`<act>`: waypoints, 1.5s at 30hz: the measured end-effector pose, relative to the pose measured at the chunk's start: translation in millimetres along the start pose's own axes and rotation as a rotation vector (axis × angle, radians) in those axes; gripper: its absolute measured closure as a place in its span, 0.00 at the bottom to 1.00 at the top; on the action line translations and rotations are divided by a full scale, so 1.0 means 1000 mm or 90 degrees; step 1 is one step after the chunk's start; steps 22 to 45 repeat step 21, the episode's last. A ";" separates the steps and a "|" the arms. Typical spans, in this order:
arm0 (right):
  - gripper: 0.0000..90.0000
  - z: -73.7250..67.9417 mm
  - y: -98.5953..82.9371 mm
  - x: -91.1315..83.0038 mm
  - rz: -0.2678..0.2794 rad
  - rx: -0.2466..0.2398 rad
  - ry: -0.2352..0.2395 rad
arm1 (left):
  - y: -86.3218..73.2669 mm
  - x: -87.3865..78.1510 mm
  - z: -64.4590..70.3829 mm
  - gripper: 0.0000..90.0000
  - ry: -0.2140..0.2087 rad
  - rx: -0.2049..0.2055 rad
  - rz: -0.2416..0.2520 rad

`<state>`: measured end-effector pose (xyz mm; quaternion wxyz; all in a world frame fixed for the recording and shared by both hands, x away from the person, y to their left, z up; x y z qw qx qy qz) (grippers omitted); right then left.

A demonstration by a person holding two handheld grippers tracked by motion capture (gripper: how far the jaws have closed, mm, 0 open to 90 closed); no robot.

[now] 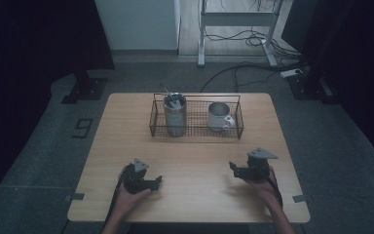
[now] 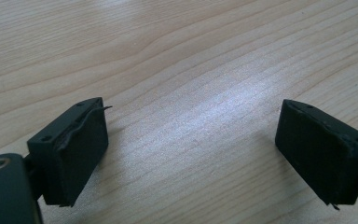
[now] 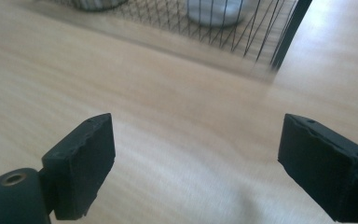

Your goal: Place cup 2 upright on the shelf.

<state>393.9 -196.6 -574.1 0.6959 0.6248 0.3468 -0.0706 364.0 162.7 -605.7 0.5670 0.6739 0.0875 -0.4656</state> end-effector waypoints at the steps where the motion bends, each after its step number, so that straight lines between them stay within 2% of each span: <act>1: 0.12 0.000 -0.003 0.000 -0.005 -0.003 0.000 | 0.000 0.000 0.000 0.11 0.000 0.000 0.000; 6: 0.12 -0.004 -0.020 0.000 -0.024 -0.001 -0.003 | 0.000 0.000 0.000 0.11 0.000 0.001 0.000; 9: 0.12 -0.004 -0.024 0.001 -0.029 0.005 -0.003 | 0.000 0.000 0.000 0.11 0.001 0.002 0.000; 15: 0.13 -0.008 -0.030 0.008 -0.048 -0.003 -0.007 | 0.000 0.000 0.000 0.11 0.002 0.003 -0.002; 45: 0.14 -0.008 -0.030 0.009 -0.055 -0.001 -0.011 | 0.000 0.000 0.000 0.11 0.003 0.004 -0.003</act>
Point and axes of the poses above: each handheld gripper's, and its own axes: x roughly forward along the jaws, y roughly out of its top, z roughly to its right, the point moved 8 cm from there along x, roughly forward along the jaws, and after that the axes turned 4 degrees about -y, right-handed, at the moved point
